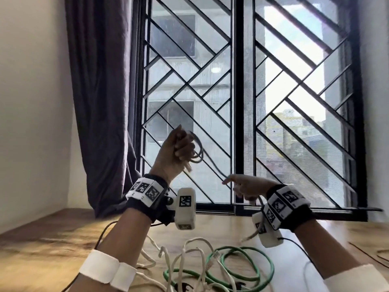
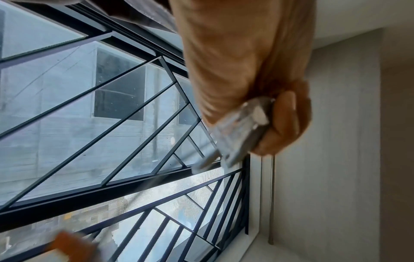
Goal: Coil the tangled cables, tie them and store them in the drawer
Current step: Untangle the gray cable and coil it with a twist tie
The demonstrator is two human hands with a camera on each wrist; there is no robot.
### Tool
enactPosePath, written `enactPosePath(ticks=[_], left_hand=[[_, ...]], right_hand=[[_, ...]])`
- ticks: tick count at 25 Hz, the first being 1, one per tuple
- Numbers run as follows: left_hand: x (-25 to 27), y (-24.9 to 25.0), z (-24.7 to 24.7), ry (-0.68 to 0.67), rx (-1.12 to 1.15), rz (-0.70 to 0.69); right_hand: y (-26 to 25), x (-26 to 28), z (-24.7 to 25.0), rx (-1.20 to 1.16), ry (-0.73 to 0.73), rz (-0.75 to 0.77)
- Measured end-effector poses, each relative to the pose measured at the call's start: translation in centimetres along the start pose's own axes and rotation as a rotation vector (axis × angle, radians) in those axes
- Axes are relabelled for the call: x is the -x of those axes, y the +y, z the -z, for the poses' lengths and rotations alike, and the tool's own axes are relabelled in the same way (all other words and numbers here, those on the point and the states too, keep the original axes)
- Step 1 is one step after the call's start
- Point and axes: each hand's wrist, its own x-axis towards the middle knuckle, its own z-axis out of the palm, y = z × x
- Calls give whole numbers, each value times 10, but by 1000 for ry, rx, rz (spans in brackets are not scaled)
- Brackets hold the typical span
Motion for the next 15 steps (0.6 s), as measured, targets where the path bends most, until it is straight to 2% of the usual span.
enactPosePath(ticks=[1,3,5,7,9,11,13,15], left_hand=[[0,2,-1,128,-11,-114],[0,8,2,346,-79,-287],[0,11,8,471,-171,-371],[-1,9,13,579,-338,-379],[-3,1,19,692,-675,-327],[-3,-6,26,718,-1161,-234],[-2,-10,31,616,-1472,-82],[0,-13,25,466,-1490,103]], right_hand=[[1,-1,-6,29,-126,-41],[1,1,-10,107,-254,-66],[-4,8,-5,140,-289,-5],[-15,13,1,124,-264,101],[-28,18,9,103,-194,201],[-36,21,19,91,-78,274],[-35,21,30,70,59,329],[-28,20,40,45,178,364]])
